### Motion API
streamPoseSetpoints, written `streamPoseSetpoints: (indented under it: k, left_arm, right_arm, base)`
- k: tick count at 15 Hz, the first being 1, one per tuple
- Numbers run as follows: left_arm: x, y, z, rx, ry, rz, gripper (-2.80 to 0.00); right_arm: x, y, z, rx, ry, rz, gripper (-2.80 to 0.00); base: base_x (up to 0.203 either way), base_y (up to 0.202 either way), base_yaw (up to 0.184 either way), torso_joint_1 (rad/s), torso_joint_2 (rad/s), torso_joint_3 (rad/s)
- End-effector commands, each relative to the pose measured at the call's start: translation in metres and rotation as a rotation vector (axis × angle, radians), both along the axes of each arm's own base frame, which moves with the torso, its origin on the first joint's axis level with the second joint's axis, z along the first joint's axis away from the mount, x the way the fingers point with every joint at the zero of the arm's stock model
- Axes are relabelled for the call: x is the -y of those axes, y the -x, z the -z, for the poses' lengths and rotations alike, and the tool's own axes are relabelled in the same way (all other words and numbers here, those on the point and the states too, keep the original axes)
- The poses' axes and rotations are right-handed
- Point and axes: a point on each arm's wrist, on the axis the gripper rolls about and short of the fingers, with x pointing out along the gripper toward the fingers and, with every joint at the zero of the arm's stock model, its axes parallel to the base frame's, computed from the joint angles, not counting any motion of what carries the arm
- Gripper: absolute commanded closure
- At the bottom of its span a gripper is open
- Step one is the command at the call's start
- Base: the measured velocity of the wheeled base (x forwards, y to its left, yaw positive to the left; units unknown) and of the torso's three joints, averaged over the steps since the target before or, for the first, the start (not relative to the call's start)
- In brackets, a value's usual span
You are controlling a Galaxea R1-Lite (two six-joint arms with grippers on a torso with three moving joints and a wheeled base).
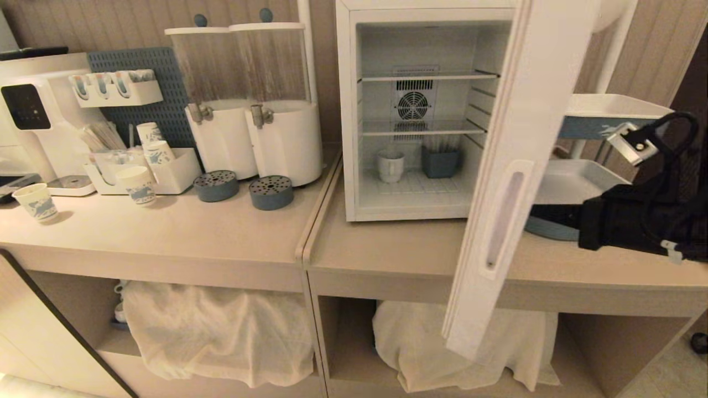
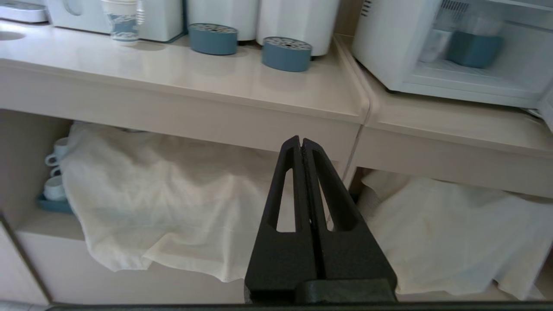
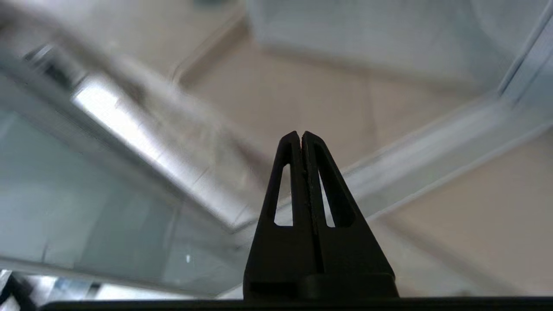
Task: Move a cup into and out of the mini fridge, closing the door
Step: Close the freezer door
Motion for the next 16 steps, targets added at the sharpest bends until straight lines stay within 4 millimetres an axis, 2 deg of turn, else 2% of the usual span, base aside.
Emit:
streamPoseSetpoints:
  k: [1, 6, 11, 13, 16]
  left_arm:
    - [0.0, -0.003, 0.011, -0.034, 0.001, 0.001, 0.0]
    - [0.0, -0.003, 0.011, -0.034, 0.003, 0.001, 0.0]
    - [0.0, -0.003, 0.011, -0.034, 0.003, 0.001, 0.0]
    - [0.0, -0.003, 0.011, -0.034, 0.003, 0.001, 0.0]
    - [0.0, -0.003, 0.011, -0.034, 0.003, 0.0, 0.0]
  right_arm:
    - [-0.031, -0.023, -0.003, 0.039, 0.006, 0.088, 0.0]
    - [-0.079, -0.075, 0.002, 0.086, 0.053, 0.253, 0.0]
    - [-0.105, -0.13, 0.031, 0.091, 0.123, 0.362, 0.0]
    - [-0.108, -0.139, 0.03, 0.118, 0.127, 0.396, 0.0]
    - [-0.107, -0.137, 0.025, 0.124, 0.123, 0.396, 0.0]
  base:
    - [0.0, 0.0, 0.0, 0.0, 0.0, 0.0]
    - [0.0, 0.0, 0.0, 0.0, 0.0, 0.0]
    - [0.0, 0.0, 0.0, 0.0, 0.0, 0.0]
    - [0.0, 0.0, 0.0, 0.0, 0.0, 0.0]
    - [0.0, 0.0, 0.0, 0.0, 0.0, 0.0]
